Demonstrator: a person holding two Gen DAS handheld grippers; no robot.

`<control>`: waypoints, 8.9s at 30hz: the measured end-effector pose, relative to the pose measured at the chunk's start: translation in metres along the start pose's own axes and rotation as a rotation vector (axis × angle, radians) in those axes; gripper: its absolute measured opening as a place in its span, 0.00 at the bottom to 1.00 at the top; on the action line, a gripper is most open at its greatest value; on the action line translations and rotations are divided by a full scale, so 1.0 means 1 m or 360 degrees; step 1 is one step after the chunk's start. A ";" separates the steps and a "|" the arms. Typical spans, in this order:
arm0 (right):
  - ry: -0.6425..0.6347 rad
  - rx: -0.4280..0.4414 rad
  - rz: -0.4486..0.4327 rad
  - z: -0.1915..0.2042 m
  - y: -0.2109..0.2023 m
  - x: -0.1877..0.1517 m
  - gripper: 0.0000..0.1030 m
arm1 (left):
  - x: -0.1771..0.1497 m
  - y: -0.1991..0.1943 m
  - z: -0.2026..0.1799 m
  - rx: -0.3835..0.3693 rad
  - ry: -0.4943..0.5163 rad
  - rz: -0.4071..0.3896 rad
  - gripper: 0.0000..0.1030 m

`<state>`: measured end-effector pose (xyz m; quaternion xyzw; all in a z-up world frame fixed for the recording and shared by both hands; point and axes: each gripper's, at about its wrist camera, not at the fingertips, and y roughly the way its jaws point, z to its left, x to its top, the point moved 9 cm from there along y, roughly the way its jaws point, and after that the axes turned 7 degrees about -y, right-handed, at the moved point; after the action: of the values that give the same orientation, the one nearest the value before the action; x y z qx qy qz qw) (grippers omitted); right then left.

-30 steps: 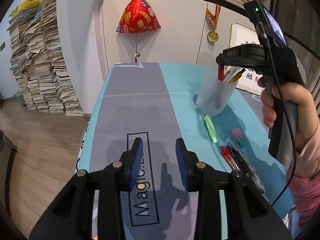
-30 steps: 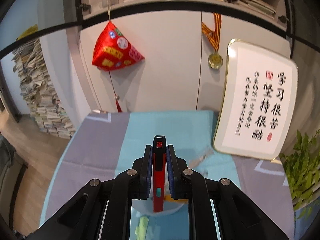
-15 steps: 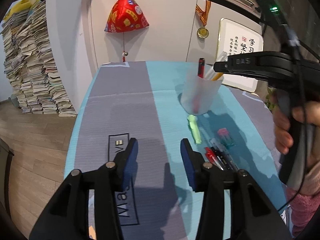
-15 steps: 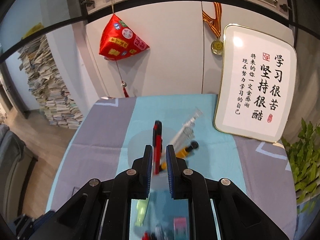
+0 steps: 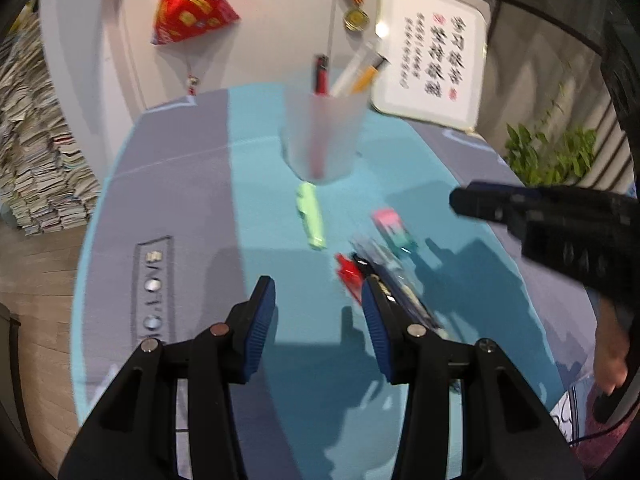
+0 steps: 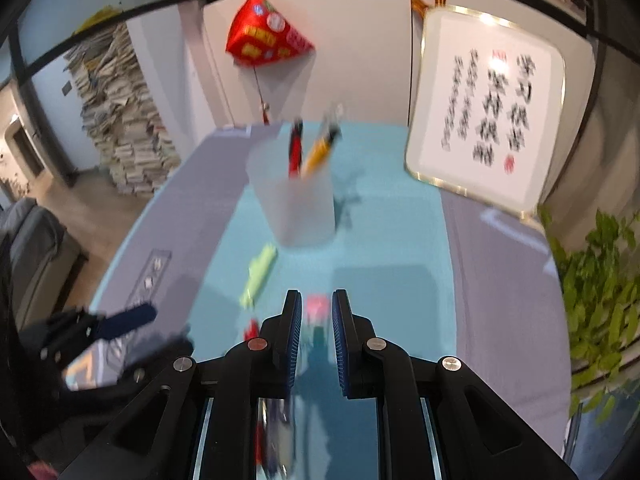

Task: Organize stationery
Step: 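Grasp the red pen with the left tool while the right tool grasps a clear pen, then carry the red pen into the cup and open the left tool while the right tool holds the clear pen, then lower the clear pen into the cup and open the right tool, then grasp a black pen with the left tool while the right tool grasps the blue pen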

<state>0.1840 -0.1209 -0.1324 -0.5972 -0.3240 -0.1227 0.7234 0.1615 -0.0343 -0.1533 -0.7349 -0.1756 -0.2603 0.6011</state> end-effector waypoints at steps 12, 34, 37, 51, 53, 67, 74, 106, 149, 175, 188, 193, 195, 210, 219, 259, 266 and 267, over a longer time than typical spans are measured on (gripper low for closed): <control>-0.0001 0.0130 0.0108 0.004 0.009 -0.048 0.14 | -0.020 0.037 -0.017 -0.0046 -0.0018 0.0214 0.44; -0.0088 0.0079 0.0263 0.029 0.051 -0.051 0.15 | -0.018 0.041 0.002 -0.0025 0.0018 0.0264 0.12; -0.0054 0.0065 0.0290 0.029 0.056 -0.043 0.15 | -0.014 0.044 0.006 0.0013 0.0012 0.0274 0.13; 0.0122 0.0180 0.0178 0.014 0.039 -0.025 0.14 | 0.001 0.041 0.002 -0.0070 0.0002 0.0225 0.12; 0.0119 0.0191 0.0104 0.012 0.021 -0.020 0.11 | 0.007 0.024 -0.002 -0.0111 0.0009 0.0150 0.11; 0.0099 0.0169 -0.0215 0.016 -0.055 0.002 0.10 | 0.044 -0.051 -0.009 -0.0139 0.0048 -0.0177 0.11; 0.0098 0.0142 -0.0267 0.013 -0.063 0.008 0.10 | 0.056 -0.057 -0.010 -0.0119 0.0068 -0.0219 0.11; 0.0161 0.0049 -0.0391 -0.020 -0.100 0.017 0.06 | 0.170 0.000 -0.009 0.0068 0.0042 -0.0255 0.11; -0.0022 0.0006 -0.0562 0.020 -0.114 0.119 0.06 | 0.082 -0.069 0.064 0.0024 -0.0192 -0.0425 0.53; 0.0006 -0.0215 -0.0475 0.016 -0.017 0.156 0.06 | 0.043 -0.067 0.084 0.0023 -0.0198 -0.0390 0.53; -0.0006 -0.0181 -0.0370 0.018 0.005 0.118 0.06 | 0.037 -0.058 0.071 0.0007 -0.0159 -0.0337 0.53; -0.0006 -0.0169 -0.0322 0.016 0.015 0.110 0.06 | 0.033 -0.057 0.063 0.0000 -0.0135 -0.0318 0.53; -0.0007 -0.0160 -0.0320 0.015 0.017 0.108 0.06 | 0.032 -0.057 0.059 -0.0002 -0.0124 -0.0309 0.53; 0.0071 -0.0039 -0.0364 -0.003 -0.026 0.068 0.06 | 0.017 -0.035 0.025 -0.0043 -0.0058 -0.0177 0.53; 0.0030 -0.0028 -0.0141 -0.010 -0.017 -0.003 0.07 | 0.002 -0.012 -0.001 -0.0069 -0.0014 -0.0044 0.53; -0.0011 0.0148 0.0080 0.015 0.015 -0.059 0.08 | -0.020 0.039 -0.006 0.0035 -0.0029 0.0203 0.13; -0.0020 0.0157 0.0111 0.020 0.023 -0.049 0.08 | -0.024 0.028 0.008 0.0022 -0.0014 0.0179 0.13; -0.0030 0.0164 0.0120 0.023 0.025 -0.046 0.08 | -0.024 0.025 0.011 0.0017 -0.0022 0.0171 0.13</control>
<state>0.1558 -0.1020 -0.1788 -0.5721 -0.3139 -0.0728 0.7542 0.1588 -0.0275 -0.1889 -0.7419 -0.1414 -0.2215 0.6168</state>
